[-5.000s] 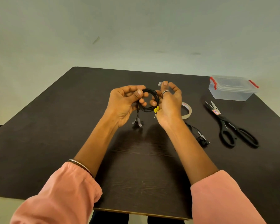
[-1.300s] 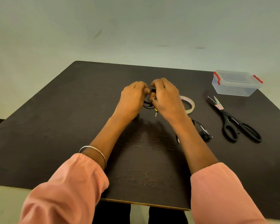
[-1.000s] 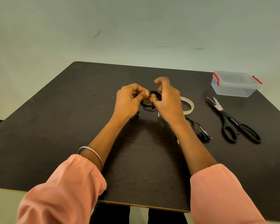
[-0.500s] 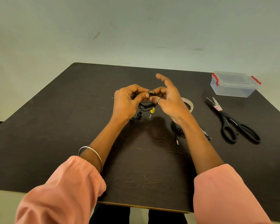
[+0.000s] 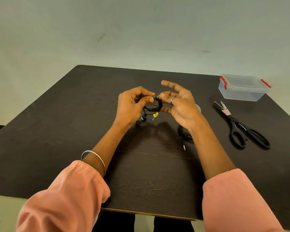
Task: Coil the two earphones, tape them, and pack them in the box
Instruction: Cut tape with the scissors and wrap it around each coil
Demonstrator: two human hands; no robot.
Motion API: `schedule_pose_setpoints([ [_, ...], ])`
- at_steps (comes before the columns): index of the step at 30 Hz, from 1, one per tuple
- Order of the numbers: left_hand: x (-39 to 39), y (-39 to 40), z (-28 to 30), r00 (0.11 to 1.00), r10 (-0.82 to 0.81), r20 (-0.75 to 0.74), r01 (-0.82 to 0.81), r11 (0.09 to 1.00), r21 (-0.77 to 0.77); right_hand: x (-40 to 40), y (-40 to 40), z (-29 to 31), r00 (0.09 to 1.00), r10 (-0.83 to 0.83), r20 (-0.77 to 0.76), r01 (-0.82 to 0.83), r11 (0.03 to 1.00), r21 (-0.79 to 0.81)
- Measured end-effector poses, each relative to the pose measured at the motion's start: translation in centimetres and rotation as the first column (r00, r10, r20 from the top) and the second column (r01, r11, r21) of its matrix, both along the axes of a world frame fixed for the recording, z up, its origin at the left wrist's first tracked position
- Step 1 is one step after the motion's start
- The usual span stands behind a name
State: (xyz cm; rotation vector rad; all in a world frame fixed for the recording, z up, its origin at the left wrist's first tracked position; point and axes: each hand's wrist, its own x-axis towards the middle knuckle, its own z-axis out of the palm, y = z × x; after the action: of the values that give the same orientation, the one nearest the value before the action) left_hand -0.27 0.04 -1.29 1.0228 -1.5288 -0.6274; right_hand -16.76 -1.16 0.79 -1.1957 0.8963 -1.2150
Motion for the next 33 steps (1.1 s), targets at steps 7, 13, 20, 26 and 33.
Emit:
schedule_pose_setpoints([
  [7,0.1,-0.2,0.0,0.998,-0.070,-0.004,0.070,0.997,0.032,0.3,0.0,-0.1,0.992,-0.109,-0.071,0.104,0.992,-0.064],
  [13,0.2,-0.3,-0.1,0.998,-0.049,0.025,0.047,0.997,0.060,0.6,0.1,0.0,0.957,-0.213,-0.198,0.173,0.964,-0.199],
  [20,-0.1,-0.2,0.1,0.996,0.094,0.005,-0.094,0.991,0.099,0.8,1.0,0.4,0.762,-0.396,-0.512,-0.041,0.760,-0.648],
  [26,-0.5,-0.3,0.0,0.944,0.088,-0.318,0.006,0.959,0.283,1.1,0.7,0.2,0.535,-0.596,-0.599,-0.259,0.560,-0.787],
  [33,0.0,-0.5,0.0,0.872,0.114,-0.476,0.061,0.940,0.337,0.6,0.4,-0.3,0.707,-0.466,-0.532,-0.081,0.694,-0.715],
])
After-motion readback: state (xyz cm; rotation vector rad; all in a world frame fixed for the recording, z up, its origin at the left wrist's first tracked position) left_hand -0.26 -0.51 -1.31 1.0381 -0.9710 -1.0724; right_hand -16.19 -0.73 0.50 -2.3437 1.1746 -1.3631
